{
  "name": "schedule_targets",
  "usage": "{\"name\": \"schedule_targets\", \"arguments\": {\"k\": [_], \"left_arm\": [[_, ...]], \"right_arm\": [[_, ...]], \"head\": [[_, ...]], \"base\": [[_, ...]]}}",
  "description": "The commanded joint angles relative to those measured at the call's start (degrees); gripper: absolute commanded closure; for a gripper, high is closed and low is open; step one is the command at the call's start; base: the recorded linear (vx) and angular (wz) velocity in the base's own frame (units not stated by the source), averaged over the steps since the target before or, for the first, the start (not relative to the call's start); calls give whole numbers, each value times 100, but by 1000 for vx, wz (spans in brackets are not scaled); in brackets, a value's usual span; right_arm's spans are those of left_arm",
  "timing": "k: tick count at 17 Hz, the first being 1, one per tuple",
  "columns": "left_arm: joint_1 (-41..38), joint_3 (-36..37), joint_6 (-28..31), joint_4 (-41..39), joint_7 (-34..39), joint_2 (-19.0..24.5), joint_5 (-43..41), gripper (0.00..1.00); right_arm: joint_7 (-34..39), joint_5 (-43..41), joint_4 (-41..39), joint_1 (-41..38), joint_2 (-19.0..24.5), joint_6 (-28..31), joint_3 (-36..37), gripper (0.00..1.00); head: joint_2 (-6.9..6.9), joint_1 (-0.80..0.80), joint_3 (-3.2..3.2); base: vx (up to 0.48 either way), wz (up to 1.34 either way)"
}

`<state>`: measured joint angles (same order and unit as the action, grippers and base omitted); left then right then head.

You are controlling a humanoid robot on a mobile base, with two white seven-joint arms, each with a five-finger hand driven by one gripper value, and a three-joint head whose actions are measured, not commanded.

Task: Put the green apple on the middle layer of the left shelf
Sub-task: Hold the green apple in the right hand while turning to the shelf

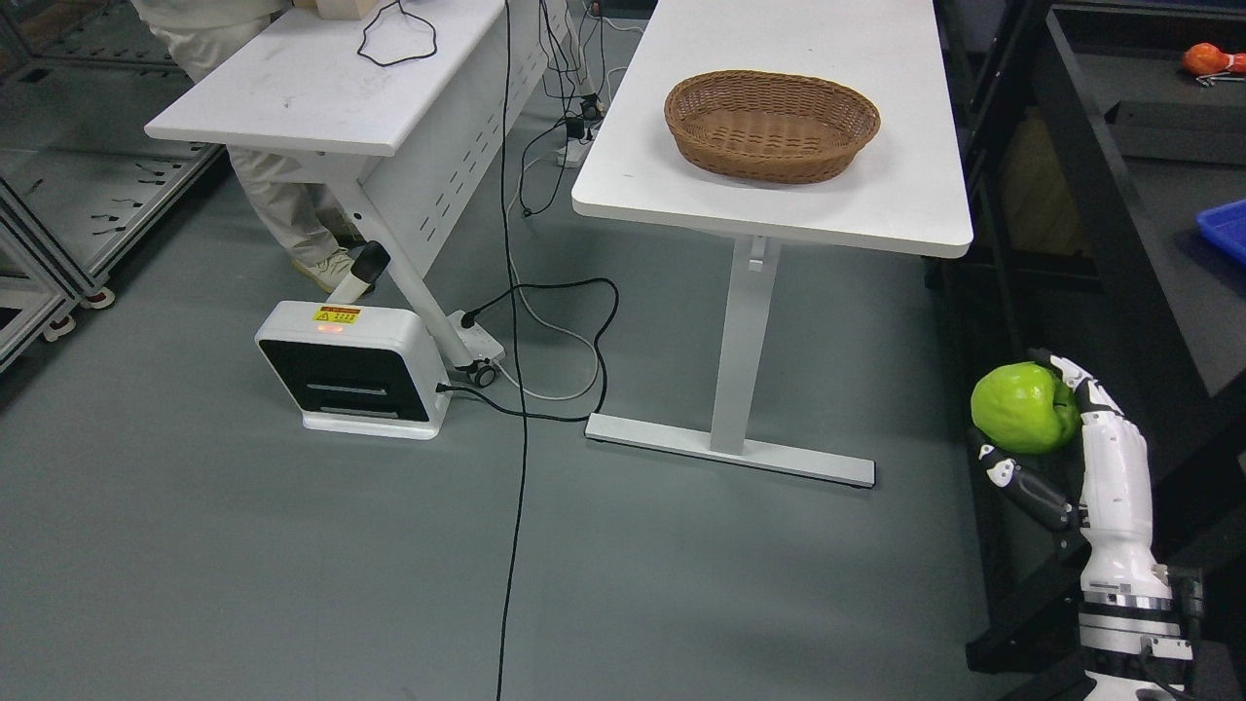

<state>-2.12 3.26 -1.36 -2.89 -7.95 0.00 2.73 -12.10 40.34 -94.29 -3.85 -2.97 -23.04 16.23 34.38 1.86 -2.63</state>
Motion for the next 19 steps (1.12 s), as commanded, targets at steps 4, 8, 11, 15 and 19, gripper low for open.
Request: {"name": "schedule_targets", "arguments": {"k": [4, 8, 11, 15, 19], "left_arm": [[1, -1, -13, -1, -5, 100, 0, 0], [1, -1, -5, -1, -5, 100, 0, 0], [1, -1, -5, -1, 4, 100, 0, 0], [1, -1, -5, -1, -5, 100, 0, 0], [1, -1, -13, -1, -5, 100, 0, 0]], "right_arm": [[-3, 9, 7, -1, 7, 1, -6, 100], [-3, 0, 16, 7, 7, 1, -6, 100], [-3, 0, 16, 7, 7, 1, -6, 100], [-3, 9, 16, -1, 7, 1, -6, 100], [-3, 0, 16, -1, 7, 1, 3, 100]], "head": [[0, 0, 0], [0, 0, 0], [0, 0, 0], [0, 0, 0], [0, 0, 0]], "base": [[-118, -305], [-63, -543], [-36, -711], [-4, -1023], [45, -1298]]}}
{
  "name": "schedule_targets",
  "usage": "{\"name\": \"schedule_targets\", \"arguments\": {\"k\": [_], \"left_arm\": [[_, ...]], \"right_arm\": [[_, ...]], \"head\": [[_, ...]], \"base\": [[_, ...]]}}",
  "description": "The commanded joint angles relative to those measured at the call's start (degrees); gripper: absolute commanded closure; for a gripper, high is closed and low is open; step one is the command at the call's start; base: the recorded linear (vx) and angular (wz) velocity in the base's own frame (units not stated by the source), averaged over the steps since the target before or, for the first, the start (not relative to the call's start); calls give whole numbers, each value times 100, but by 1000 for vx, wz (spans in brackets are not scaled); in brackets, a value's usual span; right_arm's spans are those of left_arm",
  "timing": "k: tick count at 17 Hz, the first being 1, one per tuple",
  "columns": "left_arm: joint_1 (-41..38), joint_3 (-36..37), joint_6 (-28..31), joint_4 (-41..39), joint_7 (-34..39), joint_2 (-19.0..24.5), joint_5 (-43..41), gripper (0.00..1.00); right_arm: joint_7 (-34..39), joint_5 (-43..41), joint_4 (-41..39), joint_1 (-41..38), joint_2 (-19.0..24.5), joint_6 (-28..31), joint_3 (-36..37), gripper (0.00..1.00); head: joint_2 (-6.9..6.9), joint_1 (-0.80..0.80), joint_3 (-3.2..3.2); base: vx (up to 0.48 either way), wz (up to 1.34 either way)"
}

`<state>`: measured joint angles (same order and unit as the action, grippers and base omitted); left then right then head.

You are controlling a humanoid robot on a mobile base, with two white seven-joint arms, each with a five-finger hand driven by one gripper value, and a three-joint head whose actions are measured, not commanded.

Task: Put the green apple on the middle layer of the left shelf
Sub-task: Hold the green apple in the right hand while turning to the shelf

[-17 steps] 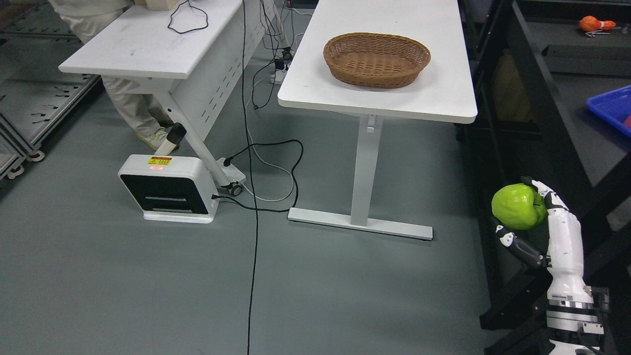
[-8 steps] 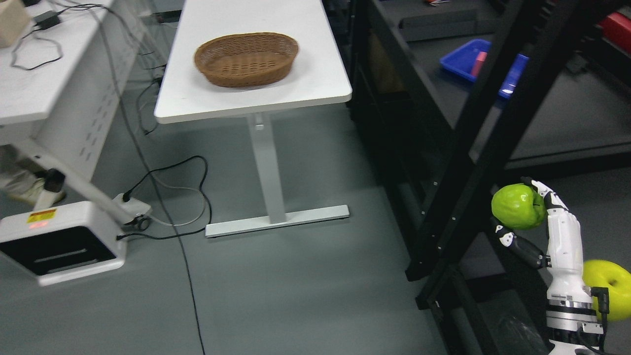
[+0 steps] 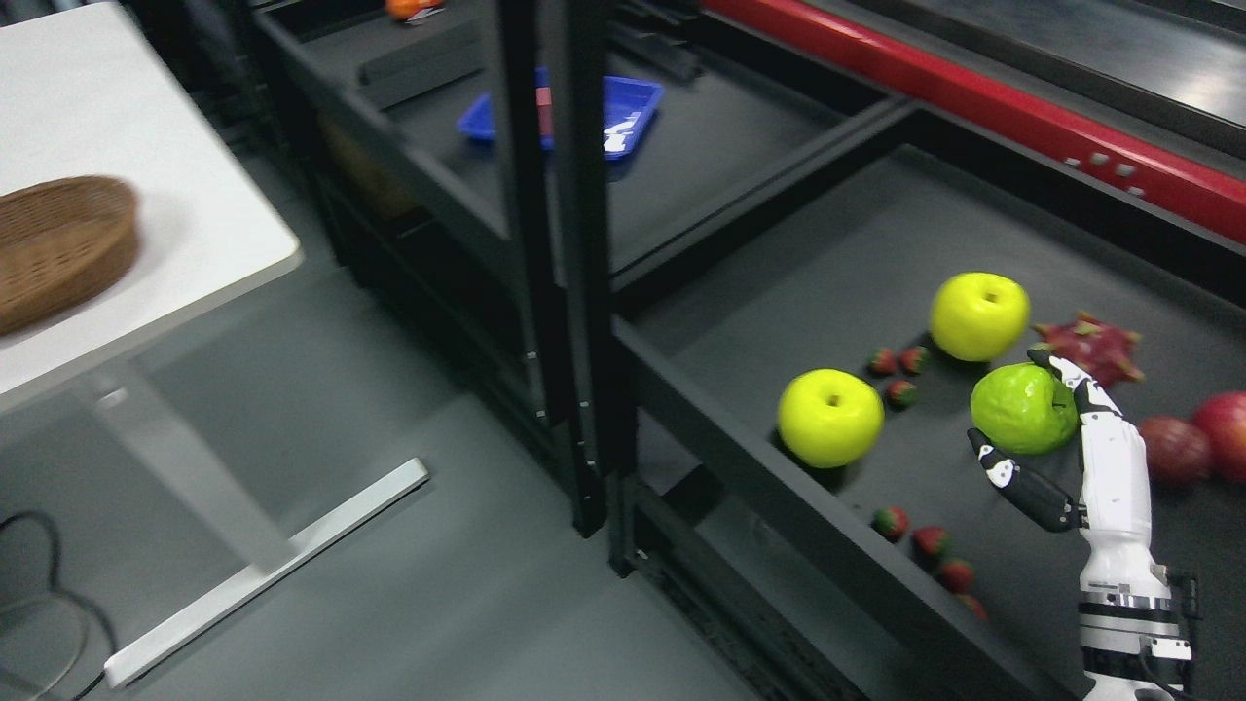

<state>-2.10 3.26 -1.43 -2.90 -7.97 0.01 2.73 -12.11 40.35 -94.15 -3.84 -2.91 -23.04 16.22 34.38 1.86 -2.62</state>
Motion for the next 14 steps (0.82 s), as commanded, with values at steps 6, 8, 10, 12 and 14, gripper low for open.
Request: {"name": "schedule_targets", "arguments": {"k": [6, 8, 10, 12, 14], "left_arm": [[-1, 0, -7, 0, -3, 99, 0, 0], [-1, -1, 2, 0, -3, 99, 0, 0], [-1, 0, 2, 0, 5, 99, 0, 0], [-1, 0, 2, 0, 6, 99, 0, 0], [-1, 0, 2, 0, -3, 99, 0, 0]], "right_arm": [[-2, -1, 2, -3, 1, 1, 4, 100], [7, 8, 2, -3, 1, 1, -4, 100], [33, 8, 2, -3, -7, 10, -39, 100], [208, 25, 29, -38, -104, 10, -423, 100], [769, 139, 55, 40, -419, 19, -1318, 100]], "head": [[0, 0, 0], [0, 0, 0], [0, 0, 0], [0, 0, 0], [-1, 0, 0]], "base": [[126, -1153], [139, -802], [130, -649], [118, -534], [123, -360]]}}
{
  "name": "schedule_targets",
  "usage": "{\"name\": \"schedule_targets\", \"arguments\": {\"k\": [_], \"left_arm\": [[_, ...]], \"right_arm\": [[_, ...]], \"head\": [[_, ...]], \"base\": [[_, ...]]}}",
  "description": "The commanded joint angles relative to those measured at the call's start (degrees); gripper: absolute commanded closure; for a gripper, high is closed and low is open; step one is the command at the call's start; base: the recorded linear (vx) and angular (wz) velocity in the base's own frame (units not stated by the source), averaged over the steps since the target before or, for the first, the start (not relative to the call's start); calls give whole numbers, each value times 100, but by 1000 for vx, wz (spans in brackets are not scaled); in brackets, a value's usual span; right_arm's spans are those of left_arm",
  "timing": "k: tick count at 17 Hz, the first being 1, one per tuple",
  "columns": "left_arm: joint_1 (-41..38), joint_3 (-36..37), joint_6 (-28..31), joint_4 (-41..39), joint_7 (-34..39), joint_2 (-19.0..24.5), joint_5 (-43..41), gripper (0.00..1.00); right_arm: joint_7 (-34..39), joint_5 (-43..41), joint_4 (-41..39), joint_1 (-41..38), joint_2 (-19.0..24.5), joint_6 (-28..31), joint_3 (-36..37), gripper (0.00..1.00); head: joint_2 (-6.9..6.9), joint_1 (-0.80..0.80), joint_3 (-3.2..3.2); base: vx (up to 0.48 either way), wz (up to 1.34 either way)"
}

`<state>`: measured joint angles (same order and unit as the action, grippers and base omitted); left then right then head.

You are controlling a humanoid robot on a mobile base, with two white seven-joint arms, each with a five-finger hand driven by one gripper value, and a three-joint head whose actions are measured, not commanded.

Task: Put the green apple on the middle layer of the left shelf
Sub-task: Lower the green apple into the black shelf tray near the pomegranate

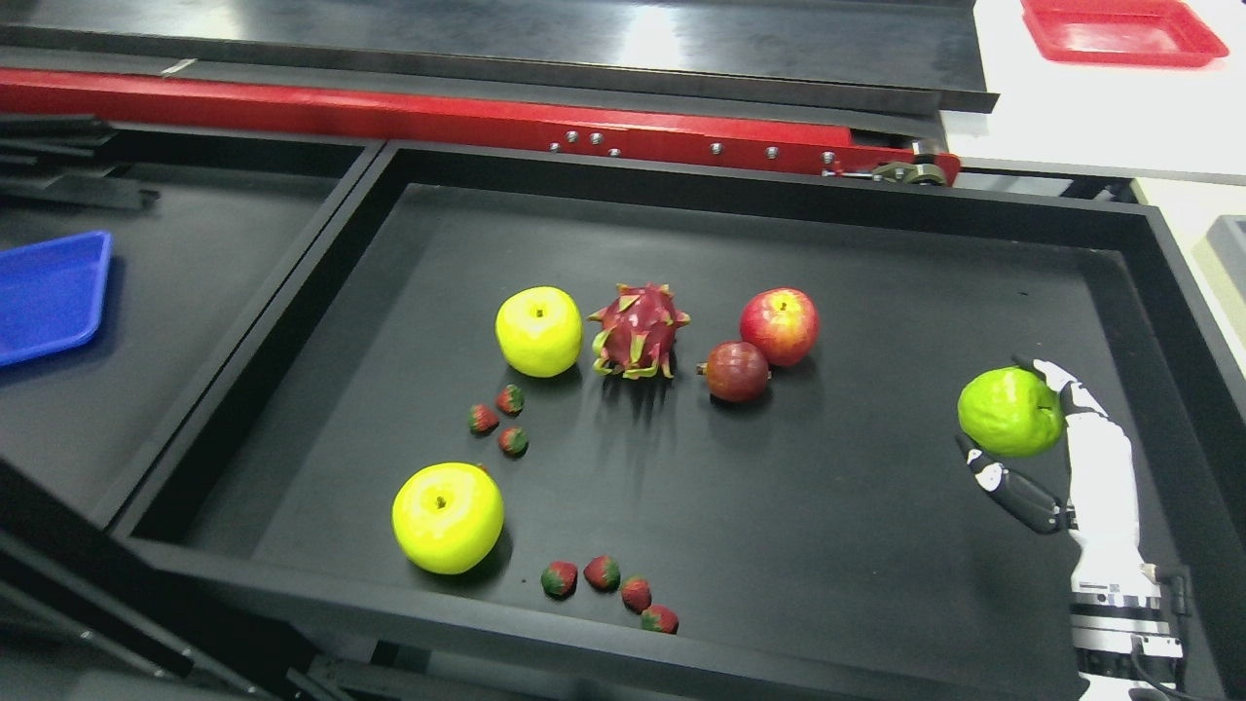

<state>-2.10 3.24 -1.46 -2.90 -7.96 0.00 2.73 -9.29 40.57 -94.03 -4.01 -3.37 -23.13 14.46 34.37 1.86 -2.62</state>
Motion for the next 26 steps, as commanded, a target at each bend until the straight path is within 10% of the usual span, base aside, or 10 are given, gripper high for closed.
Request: {"name": "schedule_targets", "arguments": {"k": [1, 14, 15, 16, 17, 26], "left_arm": [[-1, 1, 6, 0, -4, 100, 0, 0], [-1, 1, 5, 0, -4, 100, 0, 0], [-1, 1, -3, 0, -4, 100, 0, 0], [-1, 1, -3, 0, 5, 100, 0, 0], [-1, 1, -3, 9, -4, 100, 0, 0], [-1, 1, 5, 0, -4, 100, 9, 0]], "right_arm": [[568, 274, 130, 163, -392, 62, -1548, 100], [1236, 1181, 1590, 1658, 237, 608, -3274, 98], [1306, 1129, 1590, 1640, 237, 616, -3266, 92], [1325, 1007, 1573, 1614, 237, 686, -3231, 57], [1325, 779, 1538, 1596, 237, 748, -3152, 1], [1316, -846, 809, 1377, 237, 722, -1395, 0]], "head": [[0, 0, 0], [-1, 0, 0], [-2, 0, 0], [-1, 0, 0], [-2, 0, 0], [-1, 0, 0]], "base": [[81, -283], [25, -61], [0, 0], [0, 0], [0, 0], [0, 0]]}}
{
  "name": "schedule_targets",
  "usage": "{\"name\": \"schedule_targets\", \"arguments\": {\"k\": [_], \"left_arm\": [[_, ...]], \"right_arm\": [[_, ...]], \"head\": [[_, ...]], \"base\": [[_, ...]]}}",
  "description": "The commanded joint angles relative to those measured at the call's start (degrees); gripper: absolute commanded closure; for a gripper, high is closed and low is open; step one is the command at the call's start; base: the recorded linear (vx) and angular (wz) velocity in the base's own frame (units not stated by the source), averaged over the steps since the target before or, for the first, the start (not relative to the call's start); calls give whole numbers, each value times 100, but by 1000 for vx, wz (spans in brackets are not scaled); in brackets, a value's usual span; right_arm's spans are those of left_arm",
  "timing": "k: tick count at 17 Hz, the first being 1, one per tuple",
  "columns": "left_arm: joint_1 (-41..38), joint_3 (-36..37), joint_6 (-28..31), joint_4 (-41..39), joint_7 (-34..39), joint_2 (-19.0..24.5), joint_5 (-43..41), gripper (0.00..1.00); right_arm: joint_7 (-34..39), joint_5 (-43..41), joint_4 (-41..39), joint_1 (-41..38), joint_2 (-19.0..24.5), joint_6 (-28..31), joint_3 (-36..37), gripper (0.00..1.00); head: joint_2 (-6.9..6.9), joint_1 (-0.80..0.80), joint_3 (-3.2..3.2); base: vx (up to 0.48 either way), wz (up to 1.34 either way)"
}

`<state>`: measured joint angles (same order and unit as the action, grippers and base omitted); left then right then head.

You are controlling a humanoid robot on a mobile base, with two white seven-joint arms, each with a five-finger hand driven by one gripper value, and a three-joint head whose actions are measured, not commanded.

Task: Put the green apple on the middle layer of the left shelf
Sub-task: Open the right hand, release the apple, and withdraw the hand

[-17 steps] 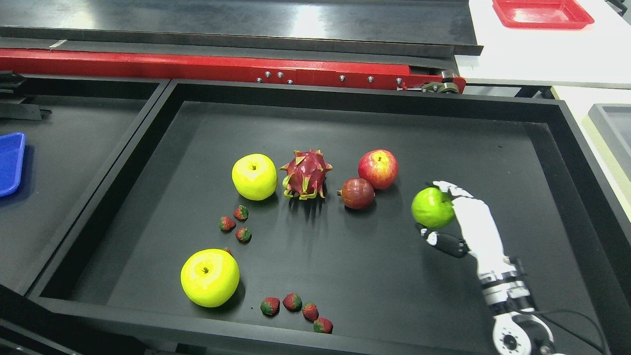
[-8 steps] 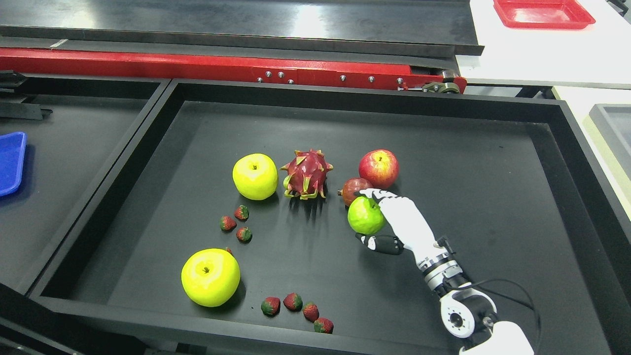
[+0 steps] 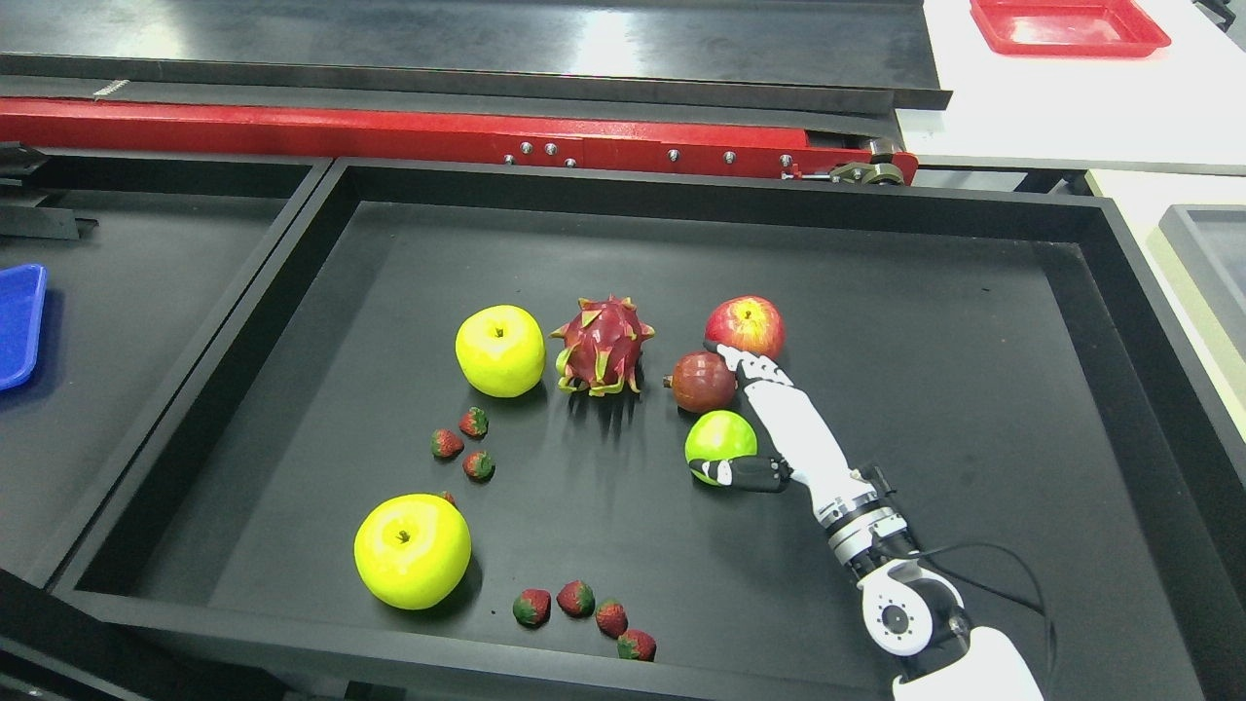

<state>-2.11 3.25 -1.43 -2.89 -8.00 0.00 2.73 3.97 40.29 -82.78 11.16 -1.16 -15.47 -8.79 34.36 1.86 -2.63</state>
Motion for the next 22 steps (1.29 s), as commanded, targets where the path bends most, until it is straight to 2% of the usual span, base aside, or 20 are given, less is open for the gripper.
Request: {"name": "schedule_targets", "arguments": {"k": [1, 3, 7, 22], "left_arm": [[0, 0, 2, -1, 0, 100, 0, 0], [0, 0, -7, -1, 1, 100, 0, 0], [0, 0, -7, -1, 9, 100, 0, 0], [0, 0, 2, -1, 9, 100, 0, 0]], "right_arm": [[-10, -1335, -466, -262, 16, -35, 1062, 0], [-19, -2416, -660, -543, 16, -35, 1422, 0], [-80, -3544, -924, -1123, 16, -18, 1617, 0], [-54, -3678, -951, -1177, 16, -35, 1565, 0]], "head": [[0, 0, 0], [0, 0, 0], [0, 0, 0], [0, 0, 0]], "base": [[0, 0], [0, 0], [0, 0], [0, 0]]}}
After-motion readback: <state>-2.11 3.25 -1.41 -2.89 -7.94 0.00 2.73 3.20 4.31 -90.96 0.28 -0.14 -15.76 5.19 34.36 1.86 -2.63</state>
